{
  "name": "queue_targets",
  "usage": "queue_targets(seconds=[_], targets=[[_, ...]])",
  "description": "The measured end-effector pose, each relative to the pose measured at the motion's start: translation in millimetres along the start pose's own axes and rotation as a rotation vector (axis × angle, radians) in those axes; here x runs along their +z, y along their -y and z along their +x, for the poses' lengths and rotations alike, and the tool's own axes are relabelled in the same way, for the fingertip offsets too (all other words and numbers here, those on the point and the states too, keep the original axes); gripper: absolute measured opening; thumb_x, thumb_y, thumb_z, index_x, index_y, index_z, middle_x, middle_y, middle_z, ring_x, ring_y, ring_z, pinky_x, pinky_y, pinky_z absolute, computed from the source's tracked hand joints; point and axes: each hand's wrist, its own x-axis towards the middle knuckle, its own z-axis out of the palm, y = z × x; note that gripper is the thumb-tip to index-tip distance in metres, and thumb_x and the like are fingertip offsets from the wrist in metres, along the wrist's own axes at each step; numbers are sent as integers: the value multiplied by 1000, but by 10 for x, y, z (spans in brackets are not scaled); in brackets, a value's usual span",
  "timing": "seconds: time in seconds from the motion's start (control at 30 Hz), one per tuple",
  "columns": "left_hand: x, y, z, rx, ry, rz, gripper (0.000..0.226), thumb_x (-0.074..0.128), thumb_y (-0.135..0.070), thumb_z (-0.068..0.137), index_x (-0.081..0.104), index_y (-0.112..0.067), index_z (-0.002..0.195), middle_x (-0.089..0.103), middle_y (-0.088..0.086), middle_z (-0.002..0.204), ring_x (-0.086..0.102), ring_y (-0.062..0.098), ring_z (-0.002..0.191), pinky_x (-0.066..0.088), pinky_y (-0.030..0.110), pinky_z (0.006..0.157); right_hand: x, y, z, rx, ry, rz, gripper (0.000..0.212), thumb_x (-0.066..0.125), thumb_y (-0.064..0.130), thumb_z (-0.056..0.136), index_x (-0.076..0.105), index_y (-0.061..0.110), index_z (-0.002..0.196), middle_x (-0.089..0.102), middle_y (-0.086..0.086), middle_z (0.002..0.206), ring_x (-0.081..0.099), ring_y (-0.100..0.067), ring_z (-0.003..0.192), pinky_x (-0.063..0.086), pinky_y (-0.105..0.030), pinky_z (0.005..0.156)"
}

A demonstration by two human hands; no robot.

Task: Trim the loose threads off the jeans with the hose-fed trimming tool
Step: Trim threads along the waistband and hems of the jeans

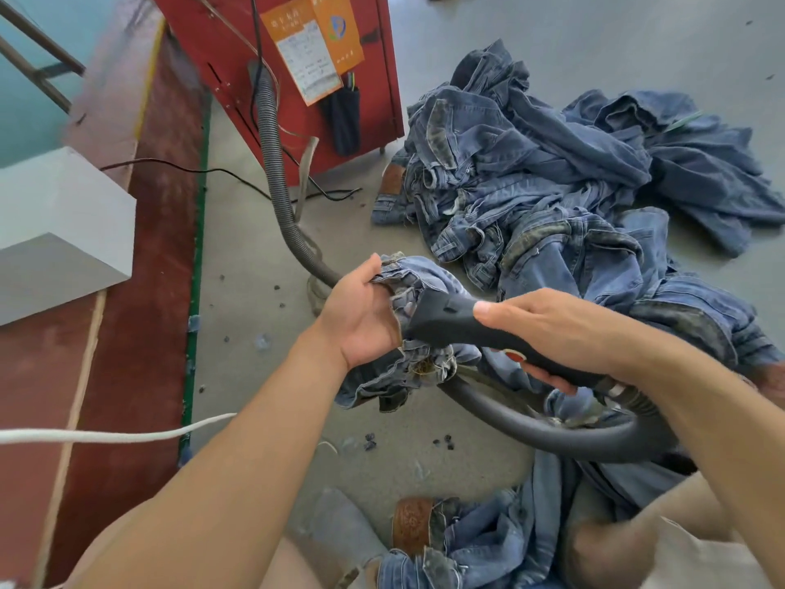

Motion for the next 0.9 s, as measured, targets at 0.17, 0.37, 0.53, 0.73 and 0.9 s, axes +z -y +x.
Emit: queue_targets(seconds=[0.17,0.37,0.53,0.73,0.9], targets=[[3,45,-8,-30,49,21,71,24,-56,108,44,-4,152,53,22,150,53,37,137,45,49,111,132,43,43,-56,-42,-7,74,42,80,95,63,9,88,59,-8,55,53,-25,42,49,-34,46],[-14,-5,-16,-5,92,2,71,24,-56,107,46,-5,151,47,23,154,52,40,136,40,54,113,20,57,-55,-27,-87,-24,66,40,77,97,61,17,81,61,-9,54,53,-24,39,46,-29,43],[53,71,-21,-50,160,21,71,26,-53,106,37,-4,157,45,23,156,44,38,144,43,51,114,132,129,-26,-23,-63,-79,72,39,78,96,59,10,84,60,-5,54,53,-24,40,49,-36,47],[5,-25,-68,-21,205,-6,74,20,-50,105,25,-2,160,36,26,160,38,44,145,33,54,118,-15,76,-111,-33,-106,-61,69,39,77,97,56,15,75,61,-11,52,51,-25,37,49,-35,48],[76,45,-58,-81,310,55,79,19,-56,104,28,-1,159,26,27,164,20,44,154,23,55,124,68,128,-76,-29,12,-148,69,43,85,89,63,19,83,65,-9,58,55,-24,42,49,-31,44]])
